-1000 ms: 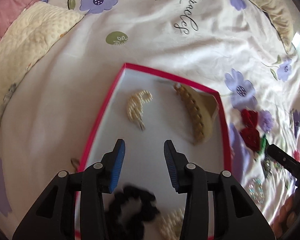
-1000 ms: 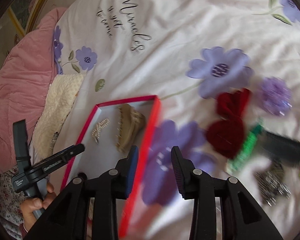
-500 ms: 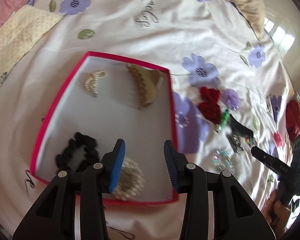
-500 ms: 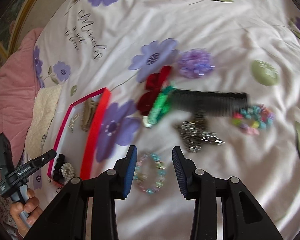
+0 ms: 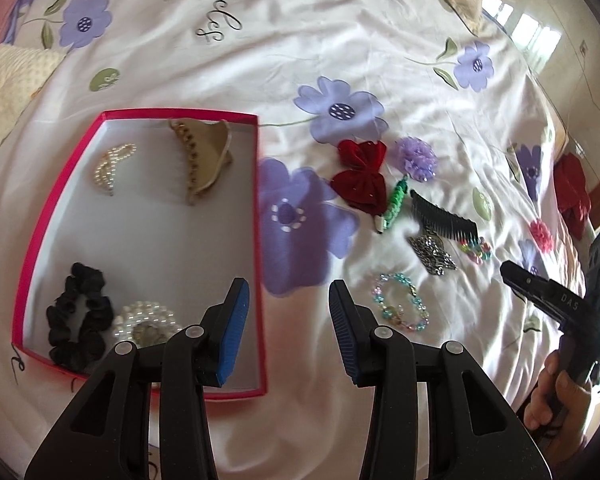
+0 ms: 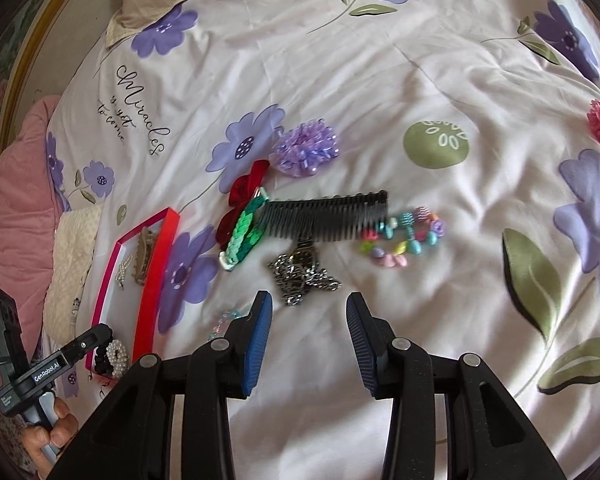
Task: Organize jewelry
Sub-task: 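Grasp the green braided band with the left tool while the right tool grasps the beaded bracelet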
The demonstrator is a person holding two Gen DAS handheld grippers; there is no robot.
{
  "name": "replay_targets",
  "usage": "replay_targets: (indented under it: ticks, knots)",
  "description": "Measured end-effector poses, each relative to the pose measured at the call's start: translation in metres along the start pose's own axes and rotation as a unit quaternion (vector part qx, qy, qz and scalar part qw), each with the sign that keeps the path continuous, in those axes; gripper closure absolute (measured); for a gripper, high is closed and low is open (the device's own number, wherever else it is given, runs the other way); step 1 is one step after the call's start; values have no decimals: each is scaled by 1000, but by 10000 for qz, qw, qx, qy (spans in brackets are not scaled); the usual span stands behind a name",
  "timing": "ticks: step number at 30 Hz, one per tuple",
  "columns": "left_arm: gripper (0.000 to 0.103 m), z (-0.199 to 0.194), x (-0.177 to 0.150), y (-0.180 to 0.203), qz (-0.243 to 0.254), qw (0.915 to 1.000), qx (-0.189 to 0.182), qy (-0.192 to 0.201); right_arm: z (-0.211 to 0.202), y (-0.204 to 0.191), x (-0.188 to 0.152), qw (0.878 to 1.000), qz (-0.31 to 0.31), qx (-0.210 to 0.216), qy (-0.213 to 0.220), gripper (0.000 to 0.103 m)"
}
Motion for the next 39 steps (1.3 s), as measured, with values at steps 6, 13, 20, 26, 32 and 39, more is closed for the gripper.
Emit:
replay_targets:
  ticks: [6, 13, 20, 26, 32, 39]
  knots:
    - [63, 7, 6, 19, 212, 9998, -30, -32, -4, 17, 9, 9999, 118, -73, 73, 62]
    - [61, 24, 18, 42, 503, 9987, -65, -86, -2, 42, 22, 9993, 214, -286, 112, 58]
    - [61, 53, 33, 70, 773, 9968, -125, -172, 20, 65, 25, 9979, 240, -593, -54, 58]
    - [61, 75, 43, 95, 987, 9946, -200, -242, 29, 73, 26, 9972, 307, -666, -113, 58]
    - [62, 107, 49, 119, 1212, 9917, -223, -368, 43, 72, 29, 9965, 267, -766, -185, 58]
    - [83, 137, 45, 127, 1271, 9897, -244, -619, 54, 74, 31, 9939, 123, -1094, -112, 77]
Point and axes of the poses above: each gripper's, at about its wrist camera, not at the fingertips, and z roughly the way its jaws point, y to its right, x to its top, the point moved 8 cm from there along z, roughly the way its jaws point, and after that the axes turned 4 degrees about x, right-handed, at the moved point
